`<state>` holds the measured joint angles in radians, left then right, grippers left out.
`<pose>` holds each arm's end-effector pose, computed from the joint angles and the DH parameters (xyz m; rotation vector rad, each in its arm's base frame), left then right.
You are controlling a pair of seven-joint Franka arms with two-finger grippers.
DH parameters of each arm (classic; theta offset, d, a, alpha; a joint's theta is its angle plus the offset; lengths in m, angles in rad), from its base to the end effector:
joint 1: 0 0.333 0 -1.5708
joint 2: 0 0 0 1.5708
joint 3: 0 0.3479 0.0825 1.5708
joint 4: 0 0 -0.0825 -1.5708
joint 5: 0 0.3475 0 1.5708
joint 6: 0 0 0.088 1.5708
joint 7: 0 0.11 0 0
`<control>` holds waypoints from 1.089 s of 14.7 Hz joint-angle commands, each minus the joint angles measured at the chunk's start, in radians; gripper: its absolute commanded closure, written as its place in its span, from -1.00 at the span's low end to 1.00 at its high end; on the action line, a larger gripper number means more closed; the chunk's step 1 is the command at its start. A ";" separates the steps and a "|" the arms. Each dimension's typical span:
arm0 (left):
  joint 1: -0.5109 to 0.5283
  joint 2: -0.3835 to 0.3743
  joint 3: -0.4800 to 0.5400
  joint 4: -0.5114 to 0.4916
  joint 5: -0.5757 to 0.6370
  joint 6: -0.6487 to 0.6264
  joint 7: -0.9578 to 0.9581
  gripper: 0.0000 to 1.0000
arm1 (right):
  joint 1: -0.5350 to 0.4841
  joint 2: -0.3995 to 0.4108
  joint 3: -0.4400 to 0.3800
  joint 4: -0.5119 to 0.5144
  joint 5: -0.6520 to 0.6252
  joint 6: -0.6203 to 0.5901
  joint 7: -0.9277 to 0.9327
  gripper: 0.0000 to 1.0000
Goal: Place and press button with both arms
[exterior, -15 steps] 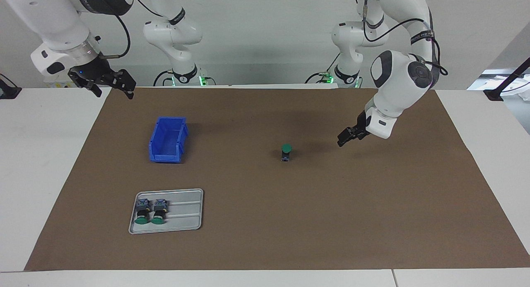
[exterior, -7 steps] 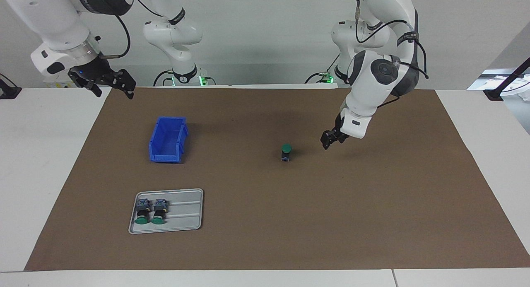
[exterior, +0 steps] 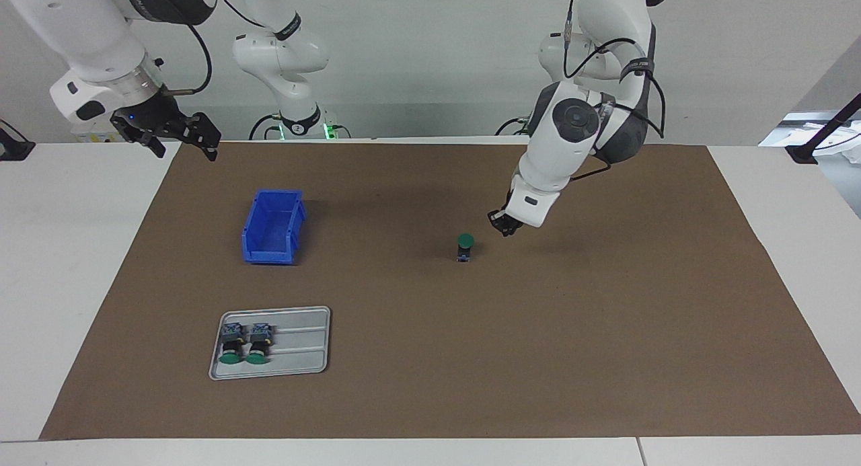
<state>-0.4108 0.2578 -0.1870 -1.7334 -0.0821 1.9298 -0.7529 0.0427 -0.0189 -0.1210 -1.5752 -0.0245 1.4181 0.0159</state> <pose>0.4983 -0.3342 0.4696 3.0613 0.2930 -0.1880 0.4924 -0.0423 0.6488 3.1127 -0.1496 -0.2169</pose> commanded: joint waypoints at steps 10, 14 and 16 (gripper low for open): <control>-0.109 0.098 0.009 0.061 0.048 0.052 -0.103 1.00 | -0.006 -0.024 0.003 -0.028 0.005 0.008 -0.017 -0.98; -0.112 0.101 0.007 0.043 0.048 0.070 -0.106 1.00 | -0.006 -0.024 0.003 -0.028 0.005 0.008 -0.017 -0.98; -0.112 0.104 0.007 0.041 0.048 0.081 -0.111 1.00 | -0.006 -0.024 0.003 -0.028 0.005 0.008 -0.017 -0.98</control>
<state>-0.5118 0.3557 -0.1869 -1.6944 -0.0582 1.9900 -0.8384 0.0427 -0.0189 -0.1211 -1.5753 -0.0246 1.4181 0.0159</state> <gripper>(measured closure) 0.991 0.004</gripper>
